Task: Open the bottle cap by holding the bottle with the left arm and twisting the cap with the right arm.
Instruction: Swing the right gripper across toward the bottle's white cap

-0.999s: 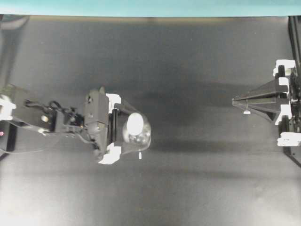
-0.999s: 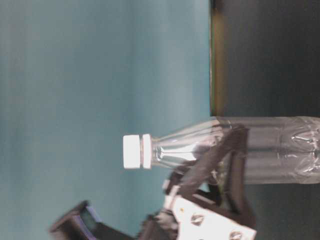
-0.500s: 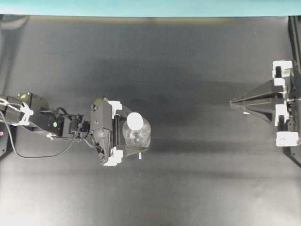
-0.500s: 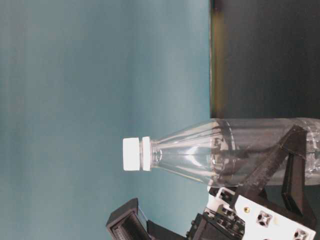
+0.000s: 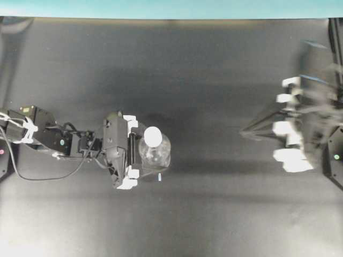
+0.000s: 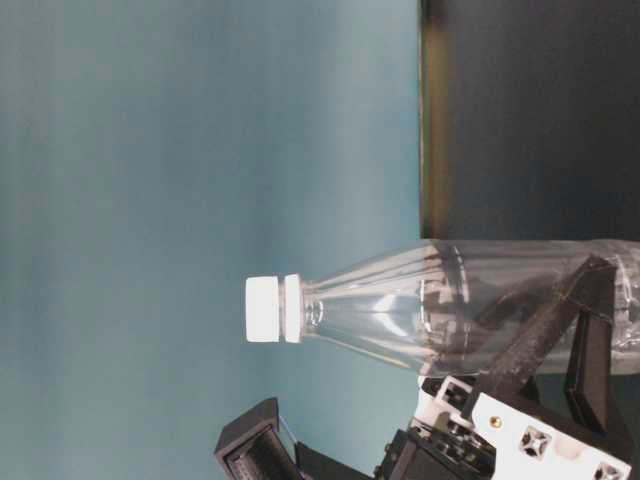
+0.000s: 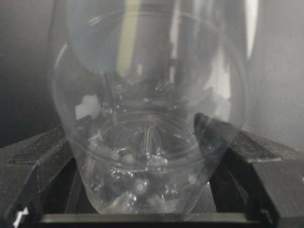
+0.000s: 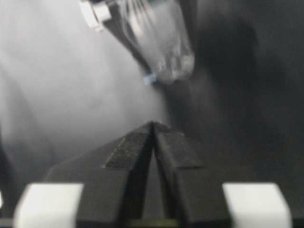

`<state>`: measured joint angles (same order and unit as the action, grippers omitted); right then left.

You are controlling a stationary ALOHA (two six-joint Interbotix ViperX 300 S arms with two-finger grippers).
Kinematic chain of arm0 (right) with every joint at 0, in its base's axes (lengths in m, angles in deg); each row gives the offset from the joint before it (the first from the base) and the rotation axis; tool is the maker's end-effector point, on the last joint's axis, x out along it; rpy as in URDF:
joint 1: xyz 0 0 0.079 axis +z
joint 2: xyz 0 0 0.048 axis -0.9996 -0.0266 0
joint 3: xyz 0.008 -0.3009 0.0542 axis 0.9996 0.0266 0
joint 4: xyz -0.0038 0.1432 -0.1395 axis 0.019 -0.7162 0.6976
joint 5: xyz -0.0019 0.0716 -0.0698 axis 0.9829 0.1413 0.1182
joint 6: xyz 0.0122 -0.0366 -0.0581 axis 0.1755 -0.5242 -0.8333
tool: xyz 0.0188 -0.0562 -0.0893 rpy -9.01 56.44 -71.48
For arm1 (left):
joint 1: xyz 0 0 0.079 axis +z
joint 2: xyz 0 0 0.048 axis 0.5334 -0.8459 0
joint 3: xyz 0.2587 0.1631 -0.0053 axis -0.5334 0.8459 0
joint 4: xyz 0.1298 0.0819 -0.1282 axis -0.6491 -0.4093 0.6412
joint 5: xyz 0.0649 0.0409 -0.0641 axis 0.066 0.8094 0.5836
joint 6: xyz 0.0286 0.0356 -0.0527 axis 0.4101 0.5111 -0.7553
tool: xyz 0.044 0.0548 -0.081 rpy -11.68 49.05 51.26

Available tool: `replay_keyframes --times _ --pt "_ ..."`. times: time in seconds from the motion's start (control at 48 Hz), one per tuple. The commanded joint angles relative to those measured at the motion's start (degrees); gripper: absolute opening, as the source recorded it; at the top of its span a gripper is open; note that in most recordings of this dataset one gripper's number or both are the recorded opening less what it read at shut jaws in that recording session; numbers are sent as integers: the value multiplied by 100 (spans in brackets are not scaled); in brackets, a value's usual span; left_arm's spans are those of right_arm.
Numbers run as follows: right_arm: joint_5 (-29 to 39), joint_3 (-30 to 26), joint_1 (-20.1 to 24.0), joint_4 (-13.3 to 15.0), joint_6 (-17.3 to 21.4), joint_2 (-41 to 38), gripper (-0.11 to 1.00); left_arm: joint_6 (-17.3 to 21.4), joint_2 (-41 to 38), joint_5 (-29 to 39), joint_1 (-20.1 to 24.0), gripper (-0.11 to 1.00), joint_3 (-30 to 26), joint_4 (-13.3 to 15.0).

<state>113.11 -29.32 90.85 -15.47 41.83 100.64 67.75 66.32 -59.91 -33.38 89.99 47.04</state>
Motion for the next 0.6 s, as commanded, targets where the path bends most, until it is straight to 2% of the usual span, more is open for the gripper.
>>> replay_keyframes --times 0.0,0.125,0.229,0.291,0.333,0.437,0.583 --pt "1020 -940 -9 -18 413 -492 14 18 18 -35 -44 82 -26 -18" --pt "2101 -2039 9 -18 712 -1239 44 26 18 -26 -53 82 -26 -18" --pt "2865 -2927 -9 -53 765 -1925 70 26 18 -18 -53 82 -26 -18" --pt "3217 -3375 -18 -167 765 -2312 81 26 18 -18 -53 82 -18 -18" --pt "3410 -3709 -35 -237 773 -2558 83 26 18 -9 -53 82 -9 -18" --pt "3814 -4553 -79 -308 940 -3199 82 18 18 -9 -53 82 -9 -18" --pt "4192 -5511 -237 -308 1679 -3867 82 18 18 0 -53 82 -9 -18"
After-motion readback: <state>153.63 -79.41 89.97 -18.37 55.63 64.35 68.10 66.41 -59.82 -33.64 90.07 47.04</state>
